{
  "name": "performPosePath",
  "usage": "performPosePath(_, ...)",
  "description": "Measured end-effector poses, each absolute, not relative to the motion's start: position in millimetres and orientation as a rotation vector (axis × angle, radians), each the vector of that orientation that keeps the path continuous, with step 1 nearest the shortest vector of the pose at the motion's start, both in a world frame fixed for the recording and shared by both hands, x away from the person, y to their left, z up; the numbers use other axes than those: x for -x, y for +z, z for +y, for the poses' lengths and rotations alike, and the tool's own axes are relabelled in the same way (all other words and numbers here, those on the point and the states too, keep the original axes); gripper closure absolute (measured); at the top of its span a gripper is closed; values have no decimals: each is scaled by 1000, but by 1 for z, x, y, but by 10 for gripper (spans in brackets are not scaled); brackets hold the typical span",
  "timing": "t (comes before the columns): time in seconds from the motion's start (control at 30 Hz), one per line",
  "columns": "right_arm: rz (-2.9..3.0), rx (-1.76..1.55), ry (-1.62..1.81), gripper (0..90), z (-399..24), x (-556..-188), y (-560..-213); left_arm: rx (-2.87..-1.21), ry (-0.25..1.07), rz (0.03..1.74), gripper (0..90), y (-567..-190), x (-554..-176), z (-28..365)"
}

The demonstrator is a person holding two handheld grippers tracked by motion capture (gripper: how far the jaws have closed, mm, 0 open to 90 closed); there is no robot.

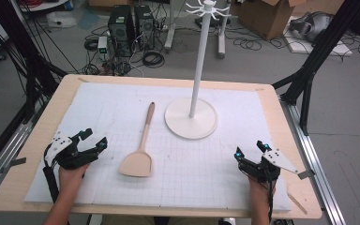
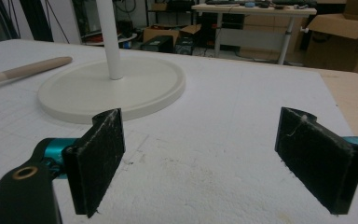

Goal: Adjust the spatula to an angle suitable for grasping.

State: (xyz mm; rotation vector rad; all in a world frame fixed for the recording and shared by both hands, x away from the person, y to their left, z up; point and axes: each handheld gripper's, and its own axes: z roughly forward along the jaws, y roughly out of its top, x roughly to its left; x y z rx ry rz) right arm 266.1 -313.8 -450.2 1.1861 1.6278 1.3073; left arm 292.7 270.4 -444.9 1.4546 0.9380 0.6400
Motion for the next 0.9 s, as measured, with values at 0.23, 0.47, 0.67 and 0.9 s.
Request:
performPosePath(0.23,1629,-1191,1302,146,-313,-266,-450,-1539,535,923,265,-426,-304,254)
performPosePath(0.47,1630,-1194,1301,146,-313,-266,-450,-1642,473,889,265,-413,-318,225)
performPosePath(0.67,1628,-1194,1305,146,-313,-266,-450,-1739,424,902,266,-410,-334,202)
performPosePath(0.9,1633,-1181,1295,147,-313,-266,-450,-1764,302,1001,324,-416,-354,186)
